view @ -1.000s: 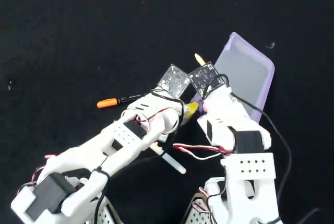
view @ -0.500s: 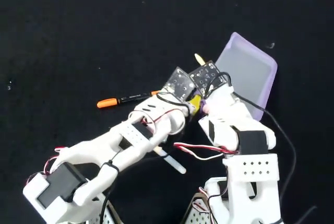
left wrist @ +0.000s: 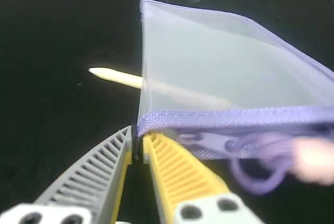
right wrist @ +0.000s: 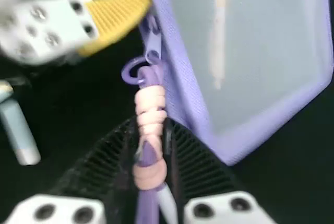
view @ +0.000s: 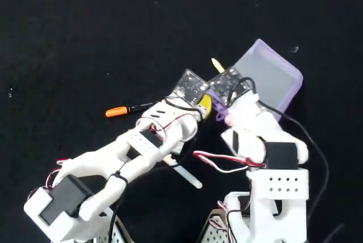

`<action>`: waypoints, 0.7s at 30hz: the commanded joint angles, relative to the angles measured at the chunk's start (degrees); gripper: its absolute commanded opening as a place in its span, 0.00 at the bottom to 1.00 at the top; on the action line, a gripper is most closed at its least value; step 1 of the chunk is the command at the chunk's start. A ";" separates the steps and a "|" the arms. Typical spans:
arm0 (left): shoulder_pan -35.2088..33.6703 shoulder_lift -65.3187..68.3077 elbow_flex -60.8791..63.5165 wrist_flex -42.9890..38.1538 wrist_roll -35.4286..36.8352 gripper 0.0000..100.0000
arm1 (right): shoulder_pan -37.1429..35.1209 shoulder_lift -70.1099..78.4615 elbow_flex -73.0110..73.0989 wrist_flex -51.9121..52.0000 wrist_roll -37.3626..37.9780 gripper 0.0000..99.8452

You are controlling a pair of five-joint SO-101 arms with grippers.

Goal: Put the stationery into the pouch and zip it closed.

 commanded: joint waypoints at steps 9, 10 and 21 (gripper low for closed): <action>-4.26 -0.26 -3.03 -1.05 1.05 0.03 | 10.29 -1.27 -5.05 3.87 4.92 0.01; -3.74 -0.26 -3.03 -1.05 1.05 0.03 | 10.29 -1.27 -5.05 3.87 4.75 0.01; -0.66 -0.79 -7.60 8.09 3.08 0.03 | 1.49 -1.27 1.10 -1.85 -2.11 0.01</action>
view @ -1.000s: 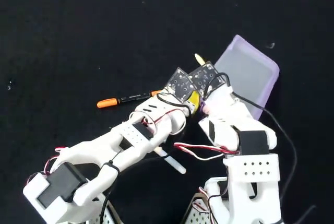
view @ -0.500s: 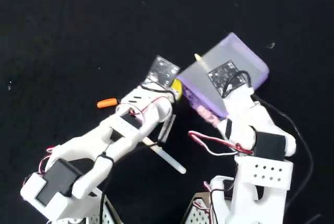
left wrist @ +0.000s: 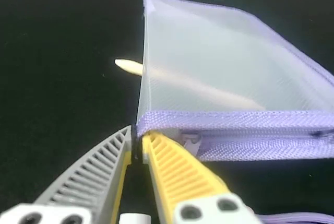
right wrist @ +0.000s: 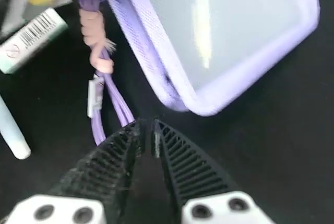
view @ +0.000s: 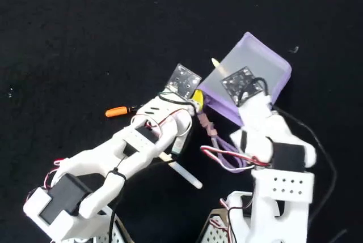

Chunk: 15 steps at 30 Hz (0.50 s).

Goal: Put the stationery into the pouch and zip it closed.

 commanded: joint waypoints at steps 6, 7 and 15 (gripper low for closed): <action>-3.12 -0.44 -17.45 24.09 15.30 0.03 | -6.07 -1.19 4.18 -6.77 -4.40 0.01; -4.00 -0.44 -18.42 25.85 16.09 0.03 | -6.68 -1.27 4.62 -7.12 -4.66 0.01; -11.03 -0.88 -19.38 29.80 20.84 0.03 | -8.62 -1.27 8.66 -14.59 -9.23 0.08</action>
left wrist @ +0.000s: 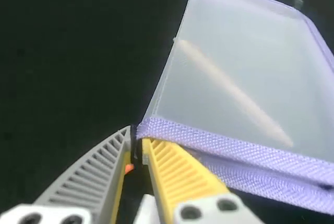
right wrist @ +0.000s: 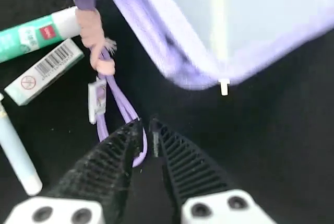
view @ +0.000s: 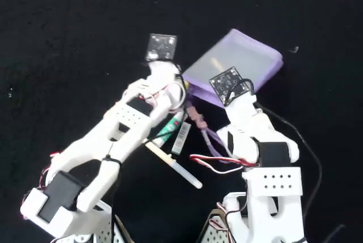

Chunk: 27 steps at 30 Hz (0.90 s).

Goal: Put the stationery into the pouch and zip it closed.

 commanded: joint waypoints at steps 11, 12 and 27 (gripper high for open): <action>-3.38 -0.79 -5.93 6.59 8.09 0.03 | -11.87 -1.01 9.98 -17.67 -8.09 0.18; -3.91 -0.70 -5.85 6.59 8.79 0.03 | -12.31 -0.84 10.42 -18.81 -8.70 0.18; -4.70 -0.35 -4.88 6.77 13.01 0.03 | -16.70 3.65 10.51 -25.49 -13.98 0.18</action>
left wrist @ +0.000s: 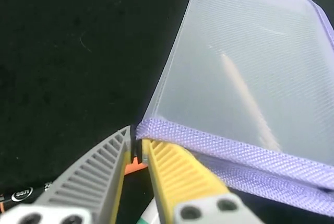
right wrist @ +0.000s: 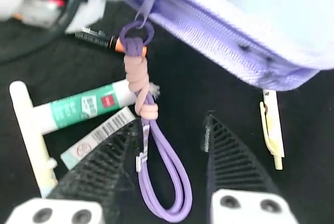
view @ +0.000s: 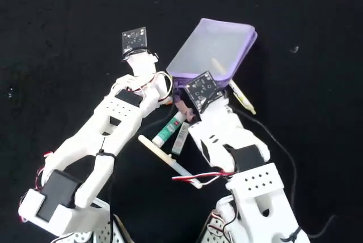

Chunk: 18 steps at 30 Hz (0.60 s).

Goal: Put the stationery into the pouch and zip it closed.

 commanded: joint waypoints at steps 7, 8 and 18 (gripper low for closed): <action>-0.40 -0.44 -2.42 0.35 0.97 0.03 | -1.93 20.53 -8.04 -8.09 -1.76 0.18; -0.40 -0.44 -2.42 0.35 0.97 0.03 | -2.64 22.11 -8.92 -8.00 -1.76 0.18; -1.71 -0.44 -2.42 0.26 0.97 0.03 | -4.66 25.27 -8.66 -13.80 -1.67 0.18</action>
